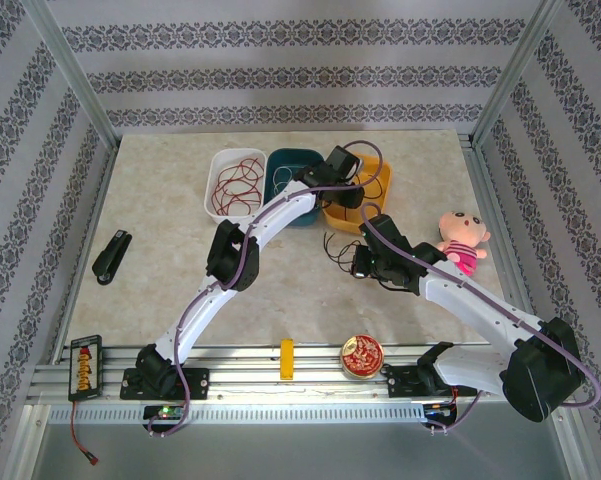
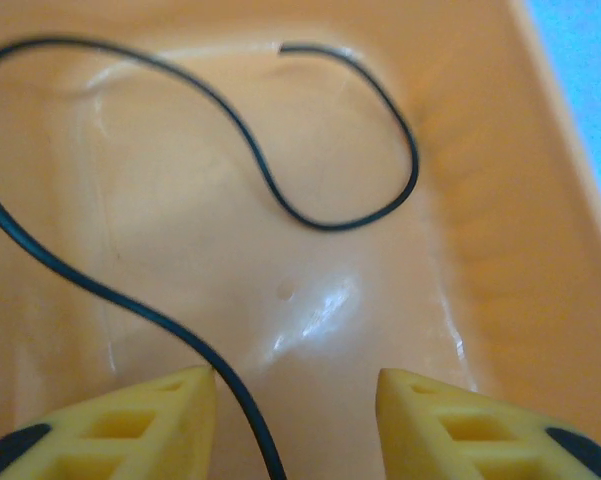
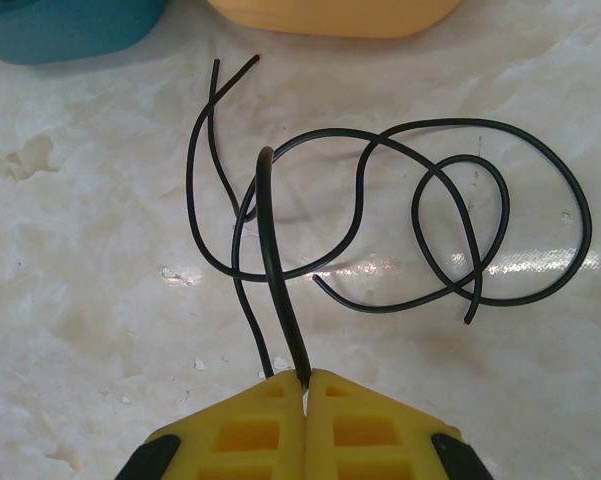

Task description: Untangle the cables

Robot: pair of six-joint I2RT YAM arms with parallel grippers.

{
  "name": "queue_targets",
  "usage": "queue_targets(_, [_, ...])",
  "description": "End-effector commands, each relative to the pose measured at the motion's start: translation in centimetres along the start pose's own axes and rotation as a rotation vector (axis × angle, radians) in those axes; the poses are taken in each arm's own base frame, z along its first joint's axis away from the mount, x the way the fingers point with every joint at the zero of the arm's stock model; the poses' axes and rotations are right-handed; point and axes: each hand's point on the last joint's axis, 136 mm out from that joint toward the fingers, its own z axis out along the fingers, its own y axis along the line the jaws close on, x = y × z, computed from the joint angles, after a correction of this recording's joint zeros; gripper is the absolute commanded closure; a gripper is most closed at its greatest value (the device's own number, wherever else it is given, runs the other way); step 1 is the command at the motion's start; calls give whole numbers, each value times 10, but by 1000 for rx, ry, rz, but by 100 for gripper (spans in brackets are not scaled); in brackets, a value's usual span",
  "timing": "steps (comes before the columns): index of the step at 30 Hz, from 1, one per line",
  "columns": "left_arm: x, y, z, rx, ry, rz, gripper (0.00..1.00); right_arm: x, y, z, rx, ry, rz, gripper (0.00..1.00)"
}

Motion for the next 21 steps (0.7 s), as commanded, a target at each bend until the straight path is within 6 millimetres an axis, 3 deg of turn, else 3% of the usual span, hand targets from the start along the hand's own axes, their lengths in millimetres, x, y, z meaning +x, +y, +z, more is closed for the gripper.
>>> queue_targets(1, [-54, -6, -41, 14, -152, 2, 52, -7, -2, 0, 9, -29, 9, 100])
queue_targets(8, [-86, -11, -92, 5, -230, -15, 51, -16, 2, -13, 0, -56, -2, 100])
queue_targets(15, [-93, -6, -143, -50, -244, -4, 45, -30, 13, -39, -48, -110, -26, 100])
queue_targets(21, [-89, 13, -195, -115, -333, -3, 40, -47, 31, -71, -130, -178, -55, 100])
